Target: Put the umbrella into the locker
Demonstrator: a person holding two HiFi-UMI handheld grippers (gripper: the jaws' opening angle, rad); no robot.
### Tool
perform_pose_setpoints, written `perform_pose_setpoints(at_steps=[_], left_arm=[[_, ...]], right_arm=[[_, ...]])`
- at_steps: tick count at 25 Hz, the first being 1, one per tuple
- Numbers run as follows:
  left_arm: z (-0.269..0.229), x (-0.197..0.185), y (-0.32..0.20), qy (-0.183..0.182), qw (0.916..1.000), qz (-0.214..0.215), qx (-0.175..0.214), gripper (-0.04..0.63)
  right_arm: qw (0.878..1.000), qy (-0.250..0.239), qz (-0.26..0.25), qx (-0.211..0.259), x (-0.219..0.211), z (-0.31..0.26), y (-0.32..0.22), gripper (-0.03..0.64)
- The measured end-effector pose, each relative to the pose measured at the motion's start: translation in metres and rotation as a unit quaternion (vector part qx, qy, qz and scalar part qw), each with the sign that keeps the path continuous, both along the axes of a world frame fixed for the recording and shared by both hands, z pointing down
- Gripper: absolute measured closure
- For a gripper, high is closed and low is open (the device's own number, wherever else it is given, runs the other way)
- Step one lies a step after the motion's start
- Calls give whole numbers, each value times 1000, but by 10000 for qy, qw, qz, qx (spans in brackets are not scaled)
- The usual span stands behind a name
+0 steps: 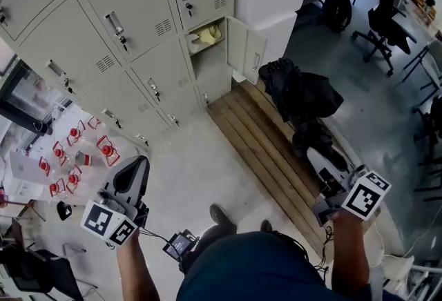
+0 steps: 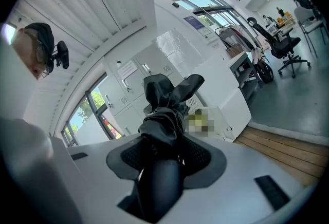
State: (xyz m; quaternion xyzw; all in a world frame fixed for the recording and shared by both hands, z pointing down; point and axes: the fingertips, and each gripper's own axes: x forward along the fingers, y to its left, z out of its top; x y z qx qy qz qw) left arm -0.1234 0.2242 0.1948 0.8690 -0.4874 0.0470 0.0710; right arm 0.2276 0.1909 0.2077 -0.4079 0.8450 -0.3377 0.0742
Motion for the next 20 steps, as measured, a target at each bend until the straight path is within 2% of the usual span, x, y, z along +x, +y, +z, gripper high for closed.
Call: perform_pose_setpoints(at_steps=[13,20], left_arm=[[1,-76,-17,176,9993,309,103,577],[-2,-102,-15,401,9989,116,216,577]], right_arm=[[9996,-136,236,-39,-77,-13,-5,419],[10000,-5,45,-4,-101,-30,-27,419]])
